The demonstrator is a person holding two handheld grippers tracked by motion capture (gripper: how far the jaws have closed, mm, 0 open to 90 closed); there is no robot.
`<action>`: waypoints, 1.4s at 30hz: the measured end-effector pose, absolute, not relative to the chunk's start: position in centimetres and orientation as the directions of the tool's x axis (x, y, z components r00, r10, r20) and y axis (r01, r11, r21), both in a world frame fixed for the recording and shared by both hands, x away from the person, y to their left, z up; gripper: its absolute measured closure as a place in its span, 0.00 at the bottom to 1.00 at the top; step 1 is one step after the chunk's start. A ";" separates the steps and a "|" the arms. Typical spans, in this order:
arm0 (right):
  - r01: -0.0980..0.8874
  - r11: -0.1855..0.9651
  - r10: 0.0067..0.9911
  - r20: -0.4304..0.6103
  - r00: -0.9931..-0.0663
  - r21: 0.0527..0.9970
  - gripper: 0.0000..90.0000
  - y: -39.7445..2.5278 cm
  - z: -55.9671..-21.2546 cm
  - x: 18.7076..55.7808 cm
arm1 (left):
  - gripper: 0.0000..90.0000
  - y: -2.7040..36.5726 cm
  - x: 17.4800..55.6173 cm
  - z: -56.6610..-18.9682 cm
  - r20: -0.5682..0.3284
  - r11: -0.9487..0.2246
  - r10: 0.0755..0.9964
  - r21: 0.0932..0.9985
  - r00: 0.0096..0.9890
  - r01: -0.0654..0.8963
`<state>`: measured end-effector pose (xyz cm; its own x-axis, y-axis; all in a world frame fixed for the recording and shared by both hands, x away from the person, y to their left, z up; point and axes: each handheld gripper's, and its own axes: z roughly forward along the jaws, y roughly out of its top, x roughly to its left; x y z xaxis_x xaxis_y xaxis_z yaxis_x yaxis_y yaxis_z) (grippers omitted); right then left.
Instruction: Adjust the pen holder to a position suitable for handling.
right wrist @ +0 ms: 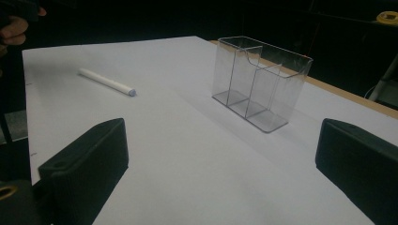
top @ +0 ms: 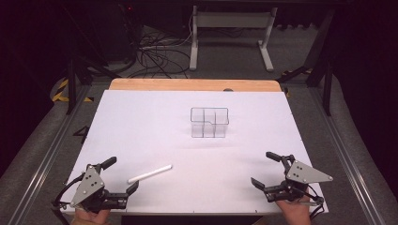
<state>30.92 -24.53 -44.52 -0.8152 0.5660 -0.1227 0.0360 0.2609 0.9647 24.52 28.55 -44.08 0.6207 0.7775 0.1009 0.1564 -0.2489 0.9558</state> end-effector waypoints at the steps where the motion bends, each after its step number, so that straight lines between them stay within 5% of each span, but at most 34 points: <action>1: 0.042 0.263 0.566 -0.119 -0.816 0.964 0.04 -24.5 -44.5 30.9 | 0.00 28.6 24.6 -44.1 0.097 -0.244 0.778 0.957 0.620 0.157; 42: 0.068 0.328 0.522 -0.121 -0.845 0.942 0.06 -21.7 -41.7 33.6 | 0.00 29.1 24.8 -44.3 0.067 -0.209 0.782 0.965 0.620 0.160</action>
